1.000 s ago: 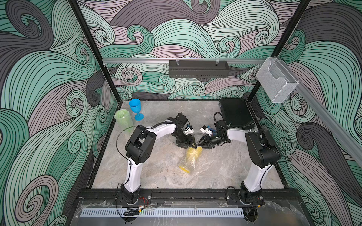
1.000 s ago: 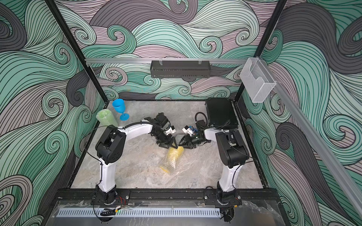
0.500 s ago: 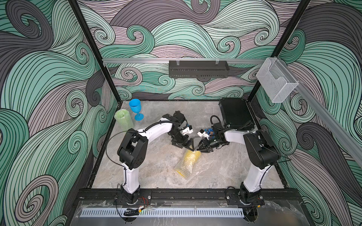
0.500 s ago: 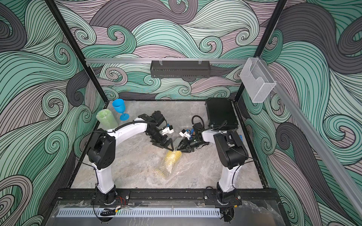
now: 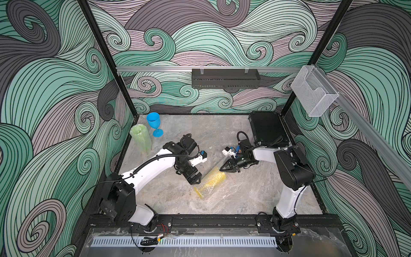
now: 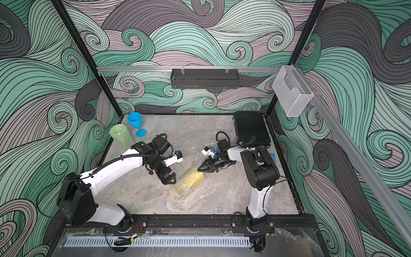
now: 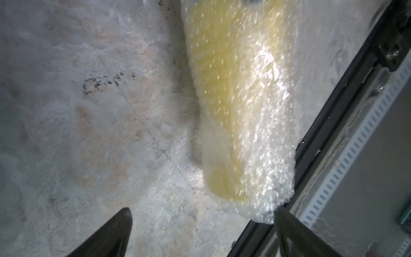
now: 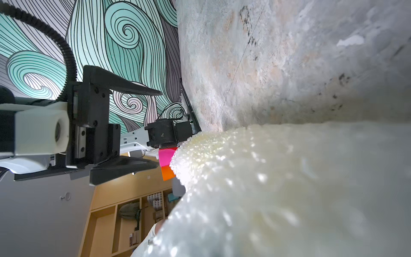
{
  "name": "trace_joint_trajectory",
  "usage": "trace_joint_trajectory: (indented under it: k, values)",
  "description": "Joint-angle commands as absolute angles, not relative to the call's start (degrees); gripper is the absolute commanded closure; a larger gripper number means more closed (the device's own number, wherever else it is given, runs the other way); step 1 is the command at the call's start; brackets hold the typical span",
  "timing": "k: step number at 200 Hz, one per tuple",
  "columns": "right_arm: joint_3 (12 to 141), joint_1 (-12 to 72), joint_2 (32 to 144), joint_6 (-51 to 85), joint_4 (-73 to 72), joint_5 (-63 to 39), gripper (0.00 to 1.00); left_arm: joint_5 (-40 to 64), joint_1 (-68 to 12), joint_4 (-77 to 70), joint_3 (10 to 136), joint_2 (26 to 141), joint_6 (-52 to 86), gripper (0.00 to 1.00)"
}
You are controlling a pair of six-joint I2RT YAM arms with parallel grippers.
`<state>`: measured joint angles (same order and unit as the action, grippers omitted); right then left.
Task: Wrap wine glasses in bubble wrap
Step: Adjust the bubble wrap at the center of the board.
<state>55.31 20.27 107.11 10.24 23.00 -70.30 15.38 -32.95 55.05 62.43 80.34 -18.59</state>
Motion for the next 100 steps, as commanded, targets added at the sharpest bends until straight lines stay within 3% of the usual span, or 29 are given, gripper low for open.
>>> trace_joint_trajectory:
  k: [1,29,100]
  values:
    - [56.43,20.48,102.24,11.64,25.23,-66.31,1.00,11.42,-29.30,51.68,62.45,75.13,-19.79,0.02]
    - [60.01,21.01,93.80,10.24,32.44,-59.35,1.00,16.66,-21.15,49.62,64.15,70.90,-11.15,0.01]
    - [80.70,30.61,85.33,3.70,53.19,-23.41,1.00,26.94,-4.71,36.05,56.60,61.91,8.17,0.02]
